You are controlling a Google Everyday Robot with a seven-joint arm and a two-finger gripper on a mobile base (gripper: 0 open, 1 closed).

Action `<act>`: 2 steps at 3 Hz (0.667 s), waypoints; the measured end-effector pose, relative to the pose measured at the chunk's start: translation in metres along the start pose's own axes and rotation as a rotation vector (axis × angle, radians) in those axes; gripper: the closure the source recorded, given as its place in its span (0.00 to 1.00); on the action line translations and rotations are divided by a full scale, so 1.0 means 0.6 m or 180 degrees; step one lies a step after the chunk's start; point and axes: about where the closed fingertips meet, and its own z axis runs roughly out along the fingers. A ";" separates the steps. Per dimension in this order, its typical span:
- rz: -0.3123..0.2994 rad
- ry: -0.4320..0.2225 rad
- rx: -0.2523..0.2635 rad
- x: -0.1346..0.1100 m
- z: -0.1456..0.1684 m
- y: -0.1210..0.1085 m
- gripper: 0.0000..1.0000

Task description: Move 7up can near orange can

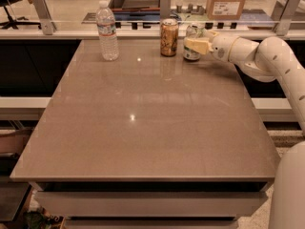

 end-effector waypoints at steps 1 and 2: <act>0.0003 -0.0001 -0.0015 0.000 0.005 0.003 0.11; 0.0006 -0.0002 -0.0029 0.001 0.010 0.007 0.00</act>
Offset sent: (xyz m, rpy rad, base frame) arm 0.0004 0.0028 -0.0003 0.0007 0.0005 0.0036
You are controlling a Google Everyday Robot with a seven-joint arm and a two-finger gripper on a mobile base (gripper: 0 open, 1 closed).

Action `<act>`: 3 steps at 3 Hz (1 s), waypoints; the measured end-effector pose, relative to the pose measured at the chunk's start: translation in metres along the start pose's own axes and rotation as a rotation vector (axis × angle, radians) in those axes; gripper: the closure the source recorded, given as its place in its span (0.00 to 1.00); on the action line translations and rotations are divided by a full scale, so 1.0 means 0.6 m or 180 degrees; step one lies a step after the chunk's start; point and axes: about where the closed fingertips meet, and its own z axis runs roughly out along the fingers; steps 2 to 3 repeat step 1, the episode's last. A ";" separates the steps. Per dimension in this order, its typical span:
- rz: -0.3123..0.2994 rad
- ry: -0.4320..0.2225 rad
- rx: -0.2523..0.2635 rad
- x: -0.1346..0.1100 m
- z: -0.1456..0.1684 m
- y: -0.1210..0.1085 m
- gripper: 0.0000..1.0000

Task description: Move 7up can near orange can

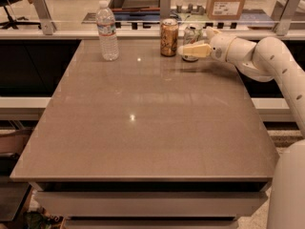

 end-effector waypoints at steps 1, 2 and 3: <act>0.0000 0.0000 0.0000 0.000 0.000 0.000 0.00; 0.0000 0.0000 0.0000 0.000 0.000 0.000 0.00; 0.0000 0.0000 0.0000 0.000 0.000 0.000 0.00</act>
Offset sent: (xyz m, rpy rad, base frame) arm 0.0000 0.0000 0.0000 0.0000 0.0000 0.0000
